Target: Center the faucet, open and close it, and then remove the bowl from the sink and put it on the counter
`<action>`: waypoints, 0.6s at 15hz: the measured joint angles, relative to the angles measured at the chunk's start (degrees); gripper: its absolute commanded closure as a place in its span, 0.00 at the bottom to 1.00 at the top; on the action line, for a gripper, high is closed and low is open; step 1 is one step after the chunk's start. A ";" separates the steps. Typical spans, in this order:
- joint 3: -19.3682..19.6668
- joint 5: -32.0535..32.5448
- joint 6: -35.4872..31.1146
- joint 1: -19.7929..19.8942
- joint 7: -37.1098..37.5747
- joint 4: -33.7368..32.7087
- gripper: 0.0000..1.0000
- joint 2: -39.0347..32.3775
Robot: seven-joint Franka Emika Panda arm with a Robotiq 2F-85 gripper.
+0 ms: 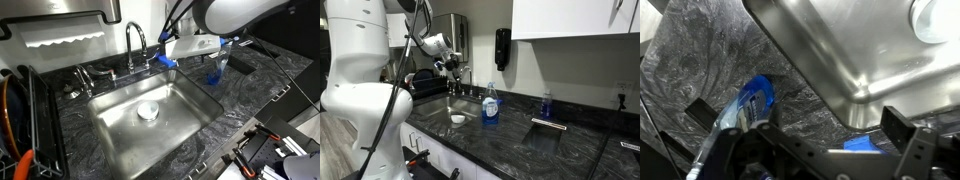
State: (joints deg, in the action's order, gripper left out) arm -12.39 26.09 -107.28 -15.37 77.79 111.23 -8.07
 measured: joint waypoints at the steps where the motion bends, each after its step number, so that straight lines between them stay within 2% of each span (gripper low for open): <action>1: 0.35 -0.03 1.49 0.01 2.59 -0.98 0.00 -0.83; 6: 3.84 -0.56 3.35 0.16 15.07 -6.71 0.00 -6.80; 9: 6.69 -0.90 -0.59 0.79 19.91 -10.70 0.00 -11.70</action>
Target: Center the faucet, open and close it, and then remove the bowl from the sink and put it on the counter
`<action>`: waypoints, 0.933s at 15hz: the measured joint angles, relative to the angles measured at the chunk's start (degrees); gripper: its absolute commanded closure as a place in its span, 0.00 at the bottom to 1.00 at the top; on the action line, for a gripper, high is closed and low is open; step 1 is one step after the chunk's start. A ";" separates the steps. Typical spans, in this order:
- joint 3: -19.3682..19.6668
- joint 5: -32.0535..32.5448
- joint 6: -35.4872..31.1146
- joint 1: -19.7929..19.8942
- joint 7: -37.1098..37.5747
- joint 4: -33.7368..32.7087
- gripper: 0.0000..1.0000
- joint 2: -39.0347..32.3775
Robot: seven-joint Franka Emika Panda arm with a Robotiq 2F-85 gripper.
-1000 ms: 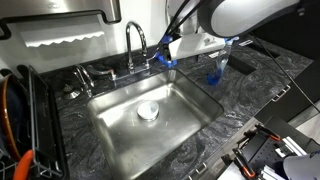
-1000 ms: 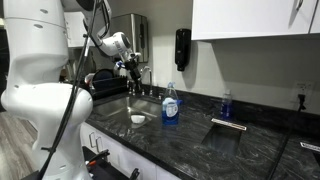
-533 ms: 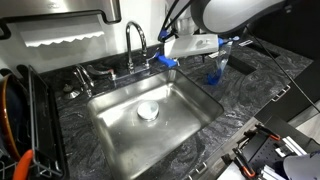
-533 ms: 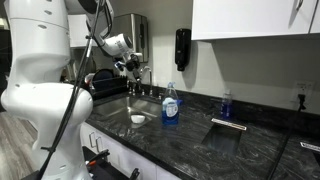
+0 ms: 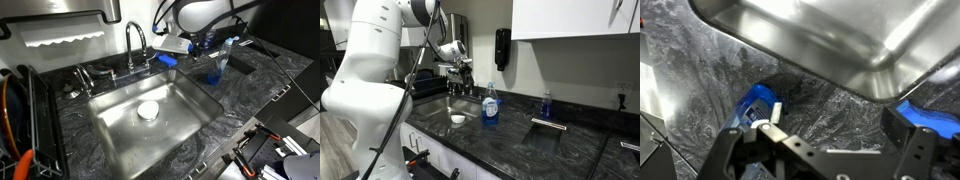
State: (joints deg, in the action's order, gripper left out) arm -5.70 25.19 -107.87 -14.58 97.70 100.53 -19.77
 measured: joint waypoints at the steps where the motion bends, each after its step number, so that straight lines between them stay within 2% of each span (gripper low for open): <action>1: 0.81 -0.25 -2.05 0.23 0.89 -1.12 0.00 -1.49; 7: 3.32 -8.72 -16.33 2.12 1.55 -4.18 0.00 -6.10; 14: 3.67 -9.80 -18.00 2.24 1.73 -4.34 0.00 -6.22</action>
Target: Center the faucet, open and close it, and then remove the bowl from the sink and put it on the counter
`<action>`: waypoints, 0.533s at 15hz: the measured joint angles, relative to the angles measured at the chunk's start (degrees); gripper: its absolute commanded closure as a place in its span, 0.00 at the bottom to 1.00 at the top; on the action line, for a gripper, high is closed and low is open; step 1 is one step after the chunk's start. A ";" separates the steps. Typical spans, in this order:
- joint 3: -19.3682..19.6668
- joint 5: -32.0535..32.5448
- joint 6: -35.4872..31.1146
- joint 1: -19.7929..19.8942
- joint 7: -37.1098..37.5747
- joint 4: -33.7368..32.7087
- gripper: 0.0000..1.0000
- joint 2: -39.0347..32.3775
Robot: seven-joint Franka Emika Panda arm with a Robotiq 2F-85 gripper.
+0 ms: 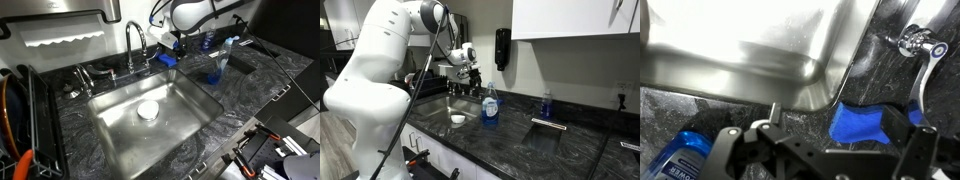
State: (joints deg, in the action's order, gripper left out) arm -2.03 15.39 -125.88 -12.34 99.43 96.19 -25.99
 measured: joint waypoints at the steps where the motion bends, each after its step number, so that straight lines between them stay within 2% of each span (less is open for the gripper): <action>1: 0.00 0.00 0.00 0.00 0.00 0.00 0.00 0.00; 8: 1.70 0.06 -1.93 -0.33 0.14 -0.23 0.00 0.00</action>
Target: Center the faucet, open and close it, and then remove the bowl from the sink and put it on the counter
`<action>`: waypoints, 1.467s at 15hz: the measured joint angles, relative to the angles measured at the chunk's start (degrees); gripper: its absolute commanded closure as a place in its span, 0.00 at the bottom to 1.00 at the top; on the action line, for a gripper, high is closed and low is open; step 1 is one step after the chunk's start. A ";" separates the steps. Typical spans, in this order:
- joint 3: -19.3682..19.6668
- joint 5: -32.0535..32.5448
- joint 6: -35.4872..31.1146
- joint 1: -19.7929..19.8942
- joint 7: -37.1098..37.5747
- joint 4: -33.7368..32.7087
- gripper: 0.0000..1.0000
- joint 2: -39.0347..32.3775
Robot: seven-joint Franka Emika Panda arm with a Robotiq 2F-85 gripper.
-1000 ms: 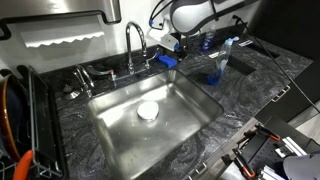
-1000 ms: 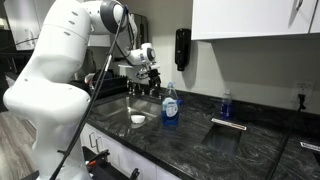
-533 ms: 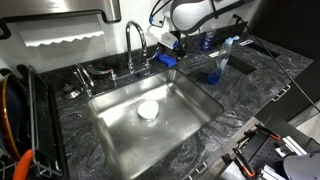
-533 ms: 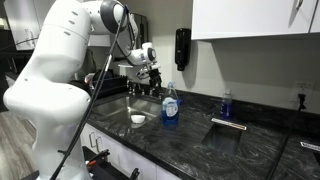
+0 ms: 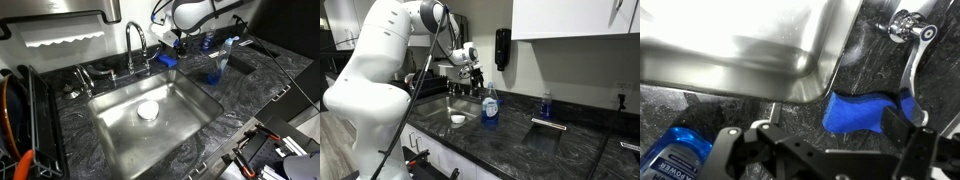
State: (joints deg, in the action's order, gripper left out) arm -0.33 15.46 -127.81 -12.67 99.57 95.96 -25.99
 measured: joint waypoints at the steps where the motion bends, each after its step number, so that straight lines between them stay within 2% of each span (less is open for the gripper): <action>1: 0.35 0.00 -0.77 0.01 0.00 -0.02 0.00 -0.02; 8: 1.84 -0.33 -5.57 0.22 0.00 -2.77 0.00 -2.78; 22: 3.86 -2.34 -9.67 0.18 0.02 -12.21 0.00 -12.04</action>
State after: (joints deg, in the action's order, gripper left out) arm 3.52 13.12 -137.48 -12.49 99.59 83.75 -38.03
